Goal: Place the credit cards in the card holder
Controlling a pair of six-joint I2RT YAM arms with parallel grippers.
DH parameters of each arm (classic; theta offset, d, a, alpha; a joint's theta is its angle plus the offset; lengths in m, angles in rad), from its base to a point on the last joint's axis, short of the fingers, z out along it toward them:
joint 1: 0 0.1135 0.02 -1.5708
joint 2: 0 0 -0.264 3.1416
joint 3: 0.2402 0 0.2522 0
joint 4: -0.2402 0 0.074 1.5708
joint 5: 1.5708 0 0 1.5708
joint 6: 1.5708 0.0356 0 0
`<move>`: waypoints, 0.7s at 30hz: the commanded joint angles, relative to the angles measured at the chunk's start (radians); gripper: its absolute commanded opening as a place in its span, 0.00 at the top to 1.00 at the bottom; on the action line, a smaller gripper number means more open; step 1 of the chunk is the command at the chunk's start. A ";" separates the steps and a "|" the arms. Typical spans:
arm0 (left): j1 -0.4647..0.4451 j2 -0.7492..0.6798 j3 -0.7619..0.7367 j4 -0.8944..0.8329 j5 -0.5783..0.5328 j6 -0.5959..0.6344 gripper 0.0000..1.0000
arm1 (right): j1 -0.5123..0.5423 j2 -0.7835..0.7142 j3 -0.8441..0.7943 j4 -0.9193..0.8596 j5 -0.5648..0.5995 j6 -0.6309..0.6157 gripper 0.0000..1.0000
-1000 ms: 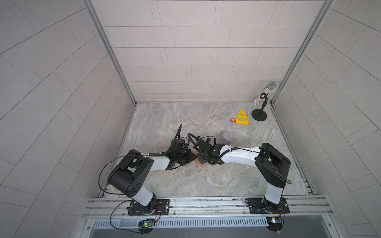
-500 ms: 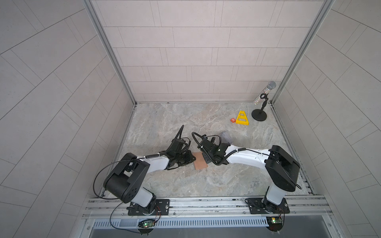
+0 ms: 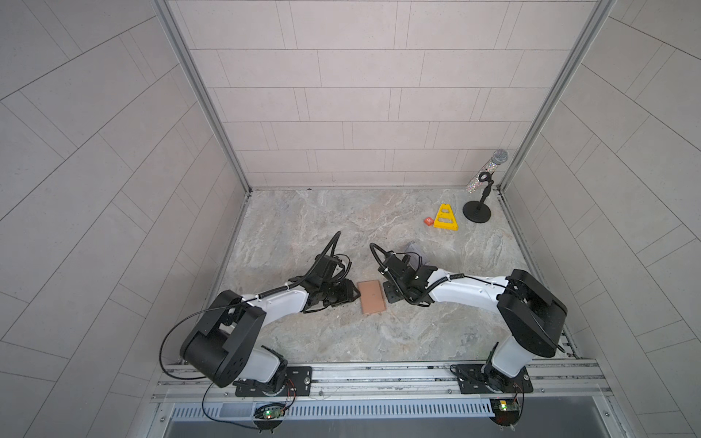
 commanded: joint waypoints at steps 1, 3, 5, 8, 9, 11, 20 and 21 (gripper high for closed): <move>-0.009 -0.043 0.014 -0.032 0.007 0.029 0.51 | -0.014 -0.049 -0.029 0.054 -0.064 0.051 1.00; -0.012 -0.075 0.015 -0.040 0.010 0.034 0.49 | -0.020 -0.081 -0.047 0.084 -0.110 0.064 1.00; -0.017 -0.107 0.015 -0.051 0.008 0.040 0.46 | -0.020 -0.119 -0.056 0.103 -0.137 0.074 1.00; -0.019 -0.148 0.017 -0.085 -0.015 0.049 0.44 | -0.020 -0.174 -0.058 0.107 -0.155 0.085 1.00; -0.019 -0.157 0.017 -0.089 -0.018 0.053 0.43 | -0.020 -0.192 -0.058 0.106 -0.160 0.086 1.00; -0.018 -0.167 0.013 -0.089 -0.014 0.055 0.42 | -0.021 -0.218 -0.057 0.106 -0.178 0.080 1.00; -0.023 -0.167 -0.044 0.065 0.038 0.000 0.31 | -0.023 -0.268 -0.050 0.114 -0.234 0.057 1.00; -0.023 -0.168 -0.050 0.088 0.047 -0.009 0.31 | -0.023 -0.269 -0.048 0.118 -0.244 0.058 1.00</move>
